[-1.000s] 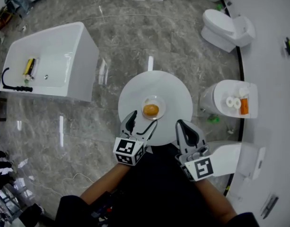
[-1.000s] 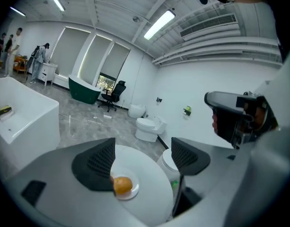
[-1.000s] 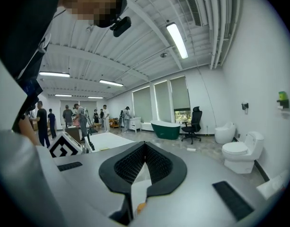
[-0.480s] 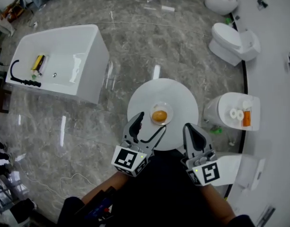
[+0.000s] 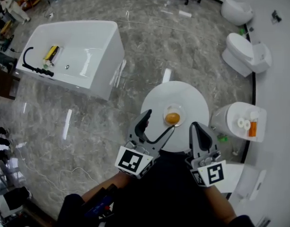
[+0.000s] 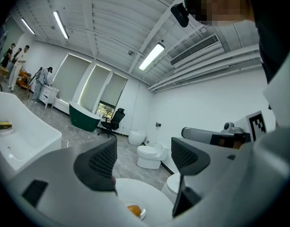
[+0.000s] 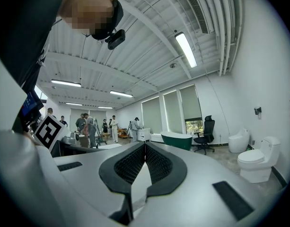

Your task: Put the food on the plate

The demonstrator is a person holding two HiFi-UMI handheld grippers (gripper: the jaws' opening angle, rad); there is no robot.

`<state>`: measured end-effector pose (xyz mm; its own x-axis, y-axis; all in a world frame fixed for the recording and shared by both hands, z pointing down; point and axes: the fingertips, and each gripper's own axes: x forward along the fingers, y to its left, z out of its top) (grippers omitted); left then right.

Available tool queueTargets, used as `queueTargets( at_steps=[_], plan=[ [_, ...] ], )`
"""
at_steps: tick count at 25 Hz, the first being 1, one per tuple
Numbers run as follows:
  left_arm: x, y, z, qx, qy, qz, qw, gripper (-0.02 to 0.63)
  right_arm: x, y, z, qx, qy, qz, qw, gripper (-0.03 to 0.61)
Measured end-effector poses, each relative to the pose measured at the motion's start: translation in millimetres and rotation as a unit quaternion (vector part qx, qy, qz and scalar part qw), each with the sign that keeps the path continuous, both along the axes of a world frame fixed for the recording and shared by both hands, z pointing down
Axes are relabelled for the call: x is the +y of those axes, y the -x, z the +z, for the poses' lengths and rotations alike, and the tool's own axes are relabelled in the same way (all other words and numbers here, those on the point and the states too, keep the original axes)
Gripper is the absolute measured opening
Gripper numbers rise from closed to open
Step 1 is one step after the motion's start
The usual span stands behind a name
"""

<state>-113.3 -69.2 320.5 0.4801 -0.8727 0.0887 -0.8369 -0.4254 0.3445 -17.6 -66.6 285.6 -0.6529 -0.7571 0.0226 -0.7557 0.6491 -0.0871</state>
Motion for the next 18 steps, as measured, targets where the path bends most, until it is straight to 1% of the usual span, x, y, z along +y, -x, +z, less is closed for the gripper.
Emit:
queueTargets(
  at_steps=[4,7,10,14,15,16,18],
  plan=[
    [4,17,-5,-0.009,-0.013,-0.017,0.9997,0.352,2,14,-2,-0.002,-0.004,-0.003,1.0,0.008],
    [2,35,-12,-0.01,-0.017,-0.042,0.9989,0.281,0,21,0,0.005,0.0,0.0,1.0,0.008],
    [4,47,-14,-0.008,-0.023,-0.05,0.9985,0.194,-1,27,-2,0.0,-0.003,0.0,1.0,0.008],
    [6,51,-11,-0.005,-0.019,-0.039,0.999,0.162,-3,35,-1,-0.002,-0.001,0.003,1.0,0.008],
    [6,51,-11,-0.006,-0.02,-0.038,0.9991,0.129,-3,35,-1,-0.002,0.0,0.003,1.0,0.008],
    [7,50,-11,-0.007,-0.02,-0.037,0.9991,0.078,-3,35,0,-0.002,0.001,0.003,1.0,0.008],
    [7,47,-11,-0.008,-0.02,-0.036,0.9991,0.003,-3,34,0,-0.001,0.001,0.004,1.0,0.008]
  ],
)
